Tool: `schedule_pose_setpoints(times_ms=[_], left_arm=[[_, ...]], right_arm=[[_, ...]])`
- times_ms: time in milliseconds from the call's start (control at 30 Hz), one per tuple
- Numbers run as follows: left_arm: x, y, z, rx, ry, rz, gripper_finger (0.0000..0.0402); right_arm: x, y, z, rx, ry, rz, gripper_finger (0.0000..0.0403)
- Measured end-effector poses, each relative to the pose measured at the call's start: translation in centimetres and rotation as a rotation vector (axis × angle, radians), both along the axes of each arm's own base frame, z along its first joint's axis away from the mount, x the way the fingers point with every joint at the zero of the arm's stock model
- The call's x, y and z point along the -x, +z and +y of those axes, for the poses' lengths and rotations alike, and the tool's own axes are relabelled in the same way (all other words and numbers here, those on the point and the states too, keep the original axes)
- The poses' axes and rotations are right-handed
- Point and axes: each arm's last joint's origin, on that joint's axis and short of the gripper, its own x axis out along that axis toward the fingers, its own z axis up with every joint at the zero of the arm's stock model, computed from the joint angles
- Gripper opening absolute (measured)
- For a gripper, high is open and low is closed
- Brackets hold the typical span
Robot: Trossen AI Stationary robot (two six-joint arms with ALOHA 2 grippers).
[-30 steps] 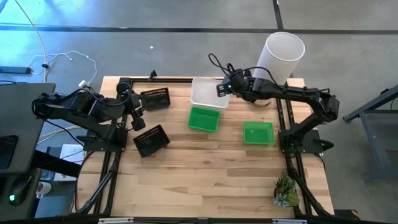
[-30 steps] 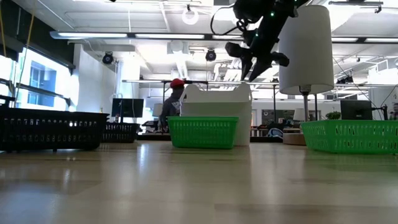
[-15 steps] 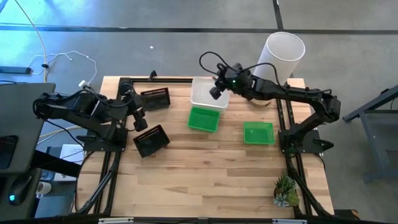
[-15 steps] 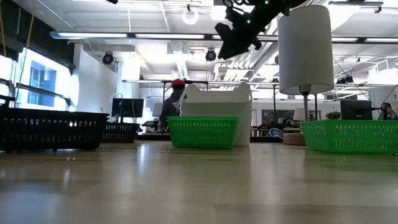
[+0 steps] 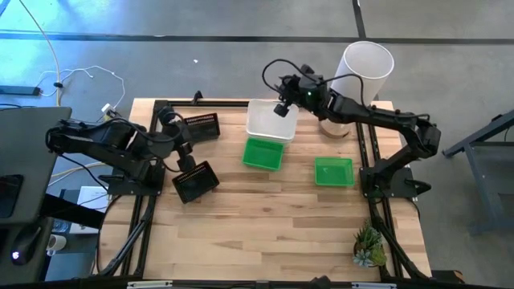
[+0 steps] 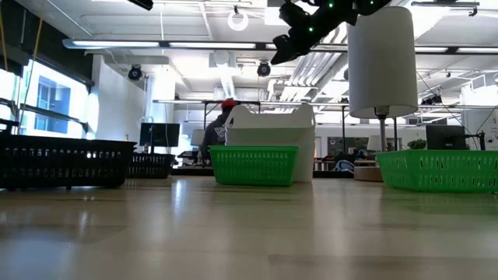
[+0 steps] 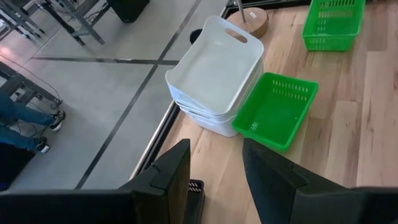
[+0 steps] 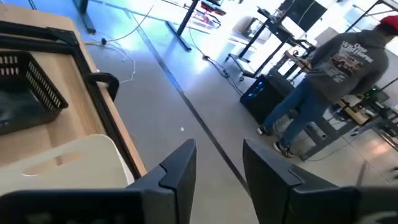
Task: Stack baskets by color
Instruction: Stack the bottom white bin on the white bins
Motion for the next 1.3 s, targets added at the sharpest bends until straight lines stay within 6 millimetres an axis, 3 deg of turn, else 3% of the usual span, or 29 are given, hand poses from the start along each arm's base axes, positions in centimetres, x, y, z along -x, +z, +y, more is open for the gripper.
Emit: schedule_pose_setpoints(times_ms=[267, 600, 867, 1300], left_arm=[[-0.2, -0.1, 0.0, 0.012, -0.004, 0.002, 0.0133], [-0.2, -0.1, -0.1, 0.029, -0.013, -0.002, 0.0133], [-0.2, -0.1, -0.1, 0.05, -0.015, -0.011, 0.0133], [-0.2, -0.2, -0.1, 0.056, -0.02, -0.011, 0.0133]], right_arm=[[0.2, 0.1, -0.6, 0.002, 0.046, -0.012, 0.0166], [-0.7, 1.8, -0.3, 0.002, 0.094, 0.035, 0.0165], [-1.2, -0.5, -0.4, -0.136, 0.137, 0.256, 0.0165], [-2.4, -4.5, -1.4, -0.244, 0.163, 0.401, 0.0165]])
